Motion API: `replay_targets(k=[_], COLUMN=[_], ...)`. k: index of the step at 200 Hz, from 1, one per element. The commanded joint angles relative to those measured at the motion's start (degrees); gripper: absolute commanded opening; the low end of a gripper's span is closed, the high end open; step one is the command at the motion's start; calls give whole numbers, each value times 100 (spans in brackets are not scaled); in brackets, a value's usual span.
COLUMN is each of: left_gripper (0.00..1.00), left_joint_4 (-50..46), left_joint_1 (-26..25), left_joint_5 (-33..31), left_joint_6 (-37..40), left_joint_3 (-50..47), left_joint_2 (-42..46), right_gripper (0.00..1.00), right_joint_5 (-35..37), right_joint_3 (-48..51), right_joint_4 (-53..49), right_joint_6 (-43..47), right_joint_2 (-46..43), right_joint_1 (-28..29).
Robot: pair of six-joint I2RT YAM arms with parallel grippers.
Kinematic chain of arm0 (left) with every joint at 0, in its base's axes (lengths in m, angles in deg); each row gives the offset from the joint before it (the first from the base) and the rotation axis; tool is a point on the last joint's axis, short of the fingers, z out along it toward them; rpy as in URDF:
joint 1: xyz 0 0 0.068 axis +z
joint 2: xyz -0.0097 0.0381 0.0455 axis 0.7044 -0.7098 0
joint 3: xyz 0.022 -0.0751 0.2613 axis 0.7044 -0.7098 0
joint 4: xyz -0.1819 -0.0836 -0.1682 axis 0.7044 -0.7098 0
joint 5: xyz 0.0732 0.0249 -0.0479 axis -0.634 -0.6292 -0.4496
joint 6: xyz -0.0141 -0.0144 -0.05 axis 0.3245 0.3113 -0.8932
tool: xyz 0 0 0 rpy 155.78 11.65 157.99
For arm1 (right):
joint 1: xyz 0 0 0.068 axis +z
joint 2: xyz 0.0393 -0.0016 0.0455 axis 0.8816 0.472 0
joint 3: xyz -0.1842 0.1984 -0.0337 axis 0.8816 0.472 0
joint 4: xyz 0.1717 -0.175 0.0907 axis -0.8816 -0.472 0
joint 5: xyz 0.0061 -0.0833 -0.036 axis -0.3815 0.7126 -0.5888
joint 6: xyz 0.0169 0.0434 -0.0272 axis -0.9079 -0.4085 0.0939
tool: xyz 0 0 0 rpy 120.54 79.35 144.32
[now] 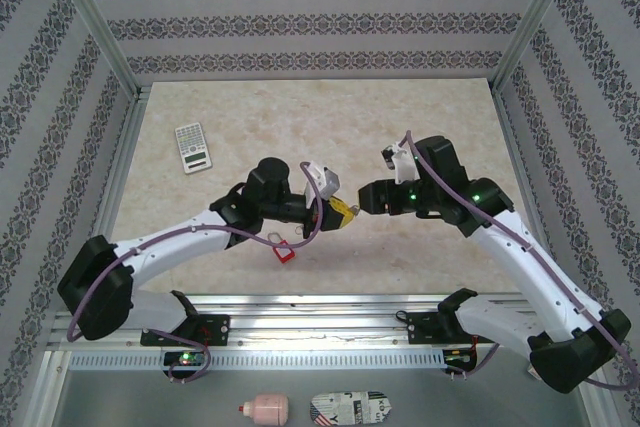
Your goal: Unlock with the key
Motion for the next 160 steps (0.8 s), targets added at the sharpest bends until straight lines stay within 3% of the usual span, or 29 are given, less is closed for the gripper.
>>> replay_targets(k=[1, 67, 160], left_gripper=[0, 0, 0], left_joint_4=[-1878, -4024, -4864], left_joint_1=[66, 74, 136], left_joint_5=[474, 506, 234], left_joint_6=[630, 1335, 1782], left_joint_3=[383, 1246, 1691], left_joint_2=[137, 76, -75], right_gripper=[56, 54, 48], right_joint_5=[-367, -1950, -1738], right_joint_3=[111, 1040, 1805], right_joint_4=[296, 1763, 2483], right_joint_6=[889, 829, 607], right_joint_2=[-109, -414, -650], right_joint_1=[-23, 22, 782])
